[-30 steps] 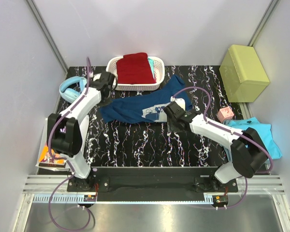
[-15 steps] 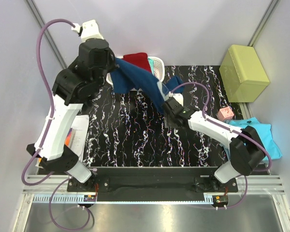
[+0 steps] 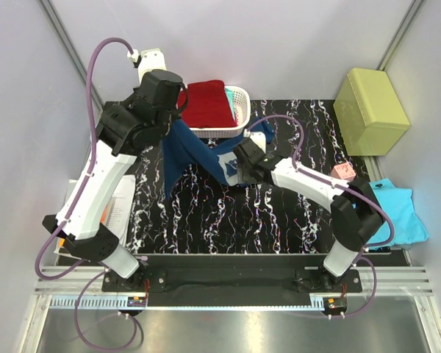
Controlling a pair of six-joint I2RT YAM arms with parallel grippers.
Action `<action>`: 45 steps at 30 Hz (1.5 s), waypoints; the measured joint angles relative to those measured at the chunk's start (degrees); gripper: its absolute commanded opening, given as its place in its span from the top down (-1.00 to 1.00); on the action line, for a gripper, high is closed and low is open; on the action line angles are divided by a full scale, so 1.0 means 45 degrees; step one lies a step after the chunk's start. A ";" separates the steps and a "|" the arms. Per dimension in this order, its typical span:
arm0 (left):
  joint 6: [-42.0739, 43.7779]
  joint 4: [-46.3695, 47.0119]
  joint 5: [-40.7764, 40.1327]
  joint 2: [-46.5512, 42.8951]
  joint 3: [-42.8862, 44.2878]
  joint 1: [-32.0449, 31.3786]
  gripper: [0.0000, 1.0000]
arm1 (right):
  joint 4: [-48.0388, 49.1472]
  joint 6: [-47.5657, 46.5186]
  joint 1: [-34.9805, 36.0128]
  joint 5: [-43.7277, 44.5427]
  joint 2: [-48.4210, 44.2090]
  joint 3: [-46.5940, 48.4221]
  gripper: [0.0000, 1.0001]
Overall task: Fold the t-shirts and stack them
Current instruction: Flatten out the tshirt
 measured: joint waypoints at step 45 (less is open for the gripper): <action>1.9827 1.9419 -0.9292 0.0845 0.1685 -0.8874 1.00 | -0.0160 -0.0515 0.3599 0.2191 -0.2113 -0.0607 -0.32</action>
